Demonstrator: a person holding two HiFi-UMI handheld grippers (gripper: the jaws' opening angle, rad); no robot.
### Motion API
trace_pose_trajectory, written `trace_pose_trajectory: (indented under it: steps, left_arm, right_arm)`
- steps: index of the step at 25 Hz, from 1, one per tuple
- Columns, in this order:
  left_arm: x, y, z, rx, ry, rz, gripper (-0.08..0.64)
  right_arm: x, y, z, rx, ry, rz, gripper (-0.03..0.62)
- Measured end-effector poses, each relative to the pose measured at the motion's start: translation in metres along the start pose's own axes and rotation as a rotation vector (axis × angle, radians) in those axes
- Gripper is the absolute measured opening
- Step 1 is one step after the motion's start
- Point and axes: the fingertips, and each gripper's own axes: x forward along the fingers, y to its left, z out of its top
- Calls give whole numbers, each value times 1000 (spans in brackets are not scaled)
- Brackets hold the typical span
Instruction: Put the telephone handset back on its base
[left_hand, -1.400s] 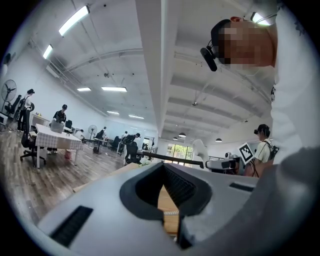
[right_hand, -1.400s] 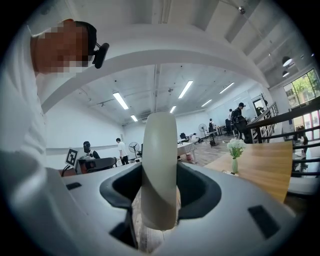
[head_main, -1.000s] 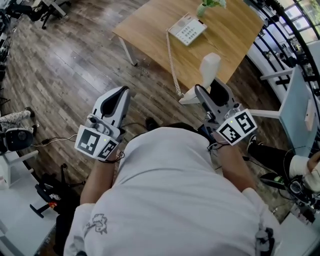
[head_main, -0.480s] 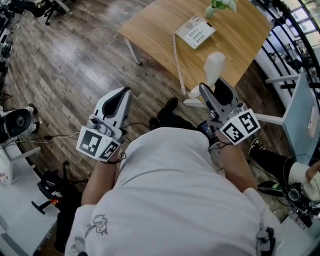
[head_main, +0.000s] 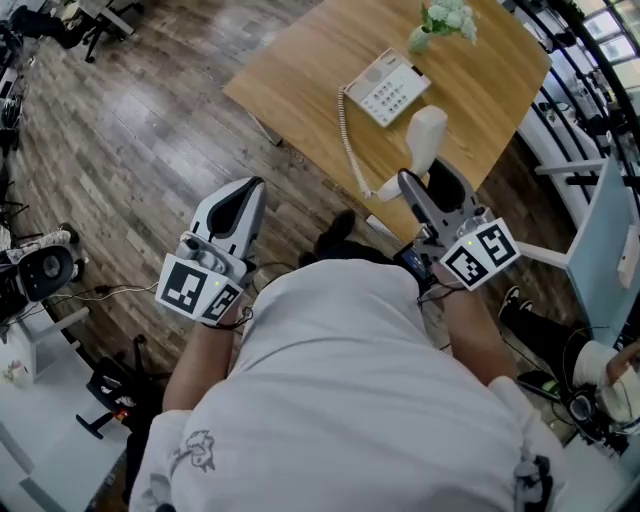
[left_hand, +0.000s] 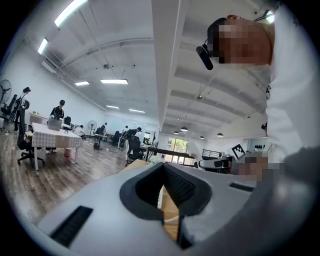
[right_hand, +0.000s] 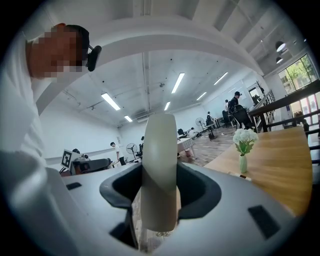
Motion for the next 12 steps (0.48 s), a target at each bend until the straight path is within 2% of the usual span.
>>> trace_pose_trajectory:
  steps: [6, 12]
  left_arm:
    - [74, 8, 4, 1, 19, -45, 5]
    - [127, 0, 16, 22, 43, -120, 5]
  right_arm:
    - [9, -55, 13, 28, -16, -26, 222]
    - [-4, -82, 21, 70, -53, -73, 221]
